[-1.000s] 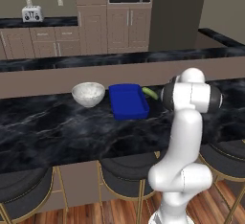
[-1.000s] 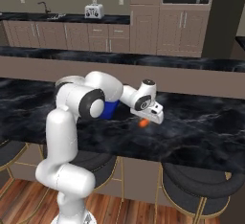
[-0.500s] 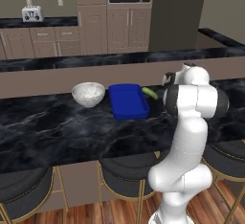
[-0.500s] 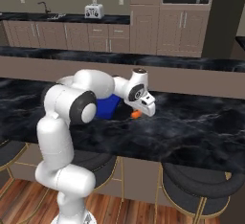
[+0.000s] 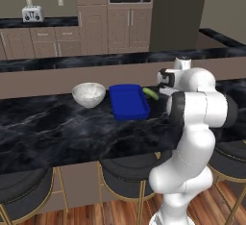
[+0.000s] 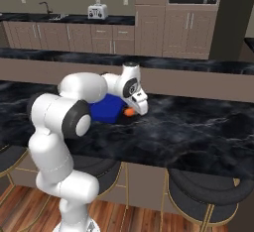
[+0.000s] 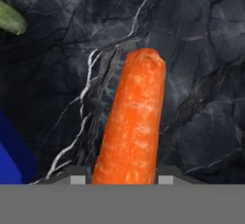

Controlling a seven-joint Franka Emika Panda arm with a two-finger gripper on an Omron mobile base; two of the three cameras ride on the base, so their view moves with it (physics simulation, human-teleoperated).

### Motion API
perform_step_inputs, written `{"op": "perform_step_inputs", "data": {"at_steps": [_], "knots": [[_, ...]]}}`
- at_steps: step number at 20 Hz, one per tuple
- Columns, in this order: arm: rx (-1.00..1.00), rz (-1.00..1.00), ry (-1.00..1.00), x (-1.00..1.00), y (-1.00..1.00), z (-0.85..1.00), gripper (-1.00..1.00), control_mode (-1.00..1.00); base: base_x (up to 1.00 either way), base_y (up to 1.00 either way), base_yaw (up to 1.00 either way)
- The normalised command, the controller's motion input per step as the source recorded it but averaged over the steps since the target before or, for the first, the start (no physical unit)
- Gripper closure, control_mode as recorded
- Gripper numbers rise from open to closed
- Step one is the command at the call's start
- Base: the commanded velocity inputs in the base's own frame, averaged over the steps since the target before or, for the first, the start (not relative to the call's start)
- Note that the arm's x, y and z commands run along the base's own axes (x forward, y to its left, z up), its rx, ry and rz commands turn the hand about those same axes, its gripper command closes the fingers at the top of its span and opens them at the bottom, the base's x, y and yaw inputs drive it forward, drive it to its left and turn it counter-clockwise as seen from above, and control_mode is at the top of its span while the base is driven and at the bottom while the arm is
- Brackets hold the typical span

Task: Place the two vegetables and bowl onto the tray for setting up a vegetable dip station.

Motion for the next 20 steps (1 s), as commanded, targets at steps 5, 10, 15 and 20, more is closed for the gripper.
{"op": "perform_step_inputs", "data": {"at_steps": [5,10,15,20], "knots": [[0.0,-0.25,0.0,0.0,0.57,0.23,1.0,-1.0,0.0,0.0,0.0],[0.0,-0.23,0.0,0.0,0.53,0.26,1.0,-1.0,0.0,0.0,0.0],[0.0,-0.23,0.0,0.0,0.41,0.19,1.0,-1.0,0.0,0.0,0.0],[0.0,-0.21,0.0,0.0,0.32,0.02,1.0,-1.0,0.0,0.0,0.0]]}}
